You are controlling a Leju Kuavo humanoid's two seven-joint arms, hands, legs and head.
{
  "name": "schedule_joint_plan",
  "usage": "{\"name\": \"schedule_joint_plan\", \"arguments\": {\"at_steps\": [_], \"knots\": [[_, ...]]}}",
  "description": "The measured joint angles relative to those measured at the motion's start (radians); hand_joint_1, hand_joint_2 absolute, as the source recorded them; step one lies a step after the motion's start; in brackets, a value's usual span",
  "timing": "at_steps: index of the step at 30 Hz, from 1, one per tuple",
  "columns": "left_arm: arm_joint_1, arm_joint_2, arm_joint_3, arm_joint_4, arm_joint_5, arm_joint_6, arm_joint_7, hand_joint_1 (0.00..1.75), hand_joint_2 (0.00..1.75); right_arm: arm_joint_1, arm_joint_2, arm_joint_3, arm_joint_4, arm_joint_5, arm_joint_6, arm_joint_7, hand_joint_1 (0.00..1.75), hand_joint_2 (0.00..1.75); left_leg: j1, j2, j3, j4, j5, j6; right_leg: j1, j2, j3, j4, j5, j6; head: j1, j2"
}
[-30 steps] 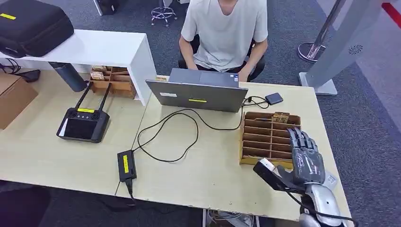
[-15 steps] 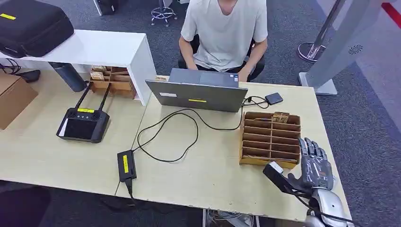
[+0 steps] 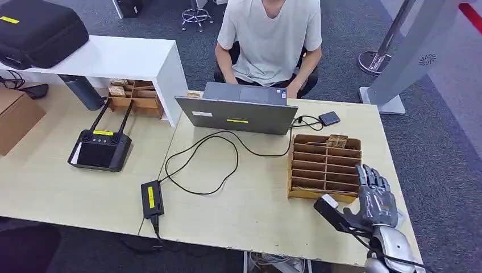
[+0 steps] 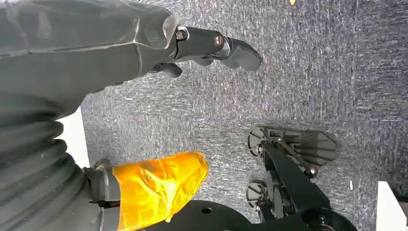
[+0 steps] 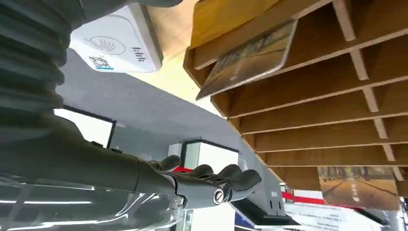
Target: Pass the card to the sensor for recognition and then transmit it.
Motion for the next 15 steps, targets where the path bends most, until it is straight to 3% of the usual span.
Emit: {"name": "schedule_joint_plan", "arguments": {"at_steps": [15], "knots": [[0.0,0.0,0.007,0.0,-0.014,-0.001,0.0,0.0,1.75,-0.012,0.023,0.026,-0.005,-0.025,0.002,-0.006,0.0,1.75,0.0,0.0,0.0,0.0,0.0,0.0,0.0,0.0,0.0,0.0,0.0,0.0,0.0,0.0]]}}
